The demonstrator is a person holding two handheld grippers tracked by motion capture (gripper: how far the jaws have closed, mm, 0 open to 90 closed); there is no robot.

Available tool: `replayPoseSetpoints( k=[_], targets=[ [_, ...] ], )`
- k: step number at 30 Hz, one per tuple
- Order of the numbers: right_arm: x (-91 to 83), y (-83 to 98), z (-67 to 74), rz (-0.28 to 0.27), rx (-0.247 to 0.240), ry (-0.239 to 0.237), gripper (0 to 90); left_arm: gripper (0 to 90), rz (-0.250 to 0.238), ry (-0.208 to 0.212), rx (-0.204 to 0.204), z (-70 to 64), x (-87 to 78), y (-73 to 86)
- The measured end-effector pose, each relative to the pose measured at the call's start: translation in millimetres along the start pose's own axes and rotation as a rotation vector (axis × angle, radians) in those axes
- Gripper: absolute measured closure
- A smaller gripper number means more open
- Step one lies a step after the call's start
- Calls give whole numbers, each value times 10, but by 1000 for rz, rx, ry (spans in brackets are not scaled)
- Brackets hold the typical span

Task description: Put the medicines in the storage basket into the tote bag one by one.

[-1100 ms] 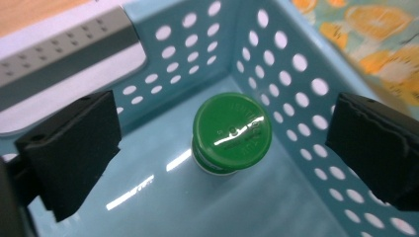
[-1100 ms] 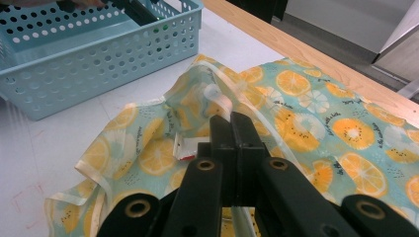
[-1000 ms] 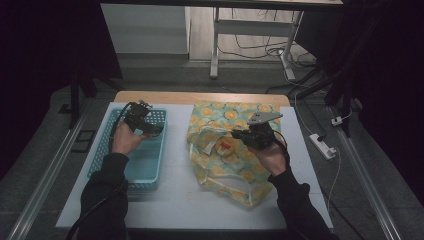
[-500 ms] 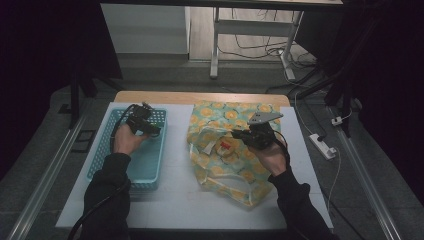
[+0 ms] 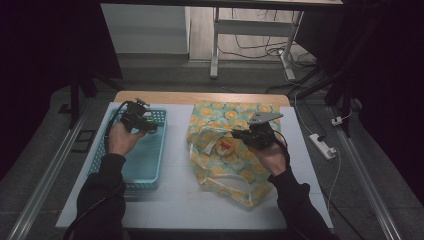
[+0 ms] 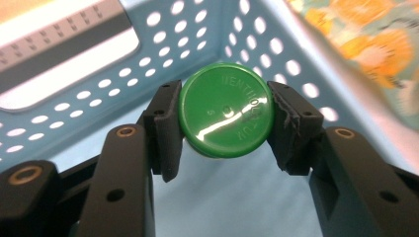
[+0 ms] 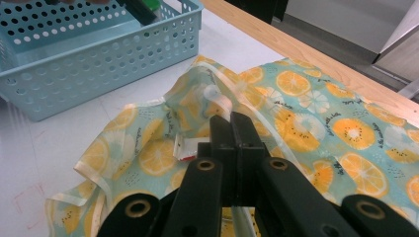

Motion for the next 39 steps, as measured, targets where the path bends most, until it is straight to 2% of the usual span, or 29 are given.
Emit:
replayPoseSetpoints(
  k=[6,16,24,39],
  targets=[
    [3,-1,4,-1,1,-2,900,517,-47,18,13,-58,-185,-66],
    [-11,-7,-2,-5,4,0,900,517,-105,68,68,-302,-427,-151],
    [-11,-10,1,-6,4,-2,900,517,-132,119,105,-569,-516,-176],
    [-20,-18,0,-9,6,2,900,517,-150,209,213,-1135,-590,-204]
  ],
)
Point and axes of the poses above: each handheld gripper's, and its own axes: x roughly forward along the jaws, y roughly out of its underside, z roughly to its left, the point moved 10 cm from there along x, roughly forward along the jaws, and after that the axes turned 10 degrees about -y, right-handed, at the moved point
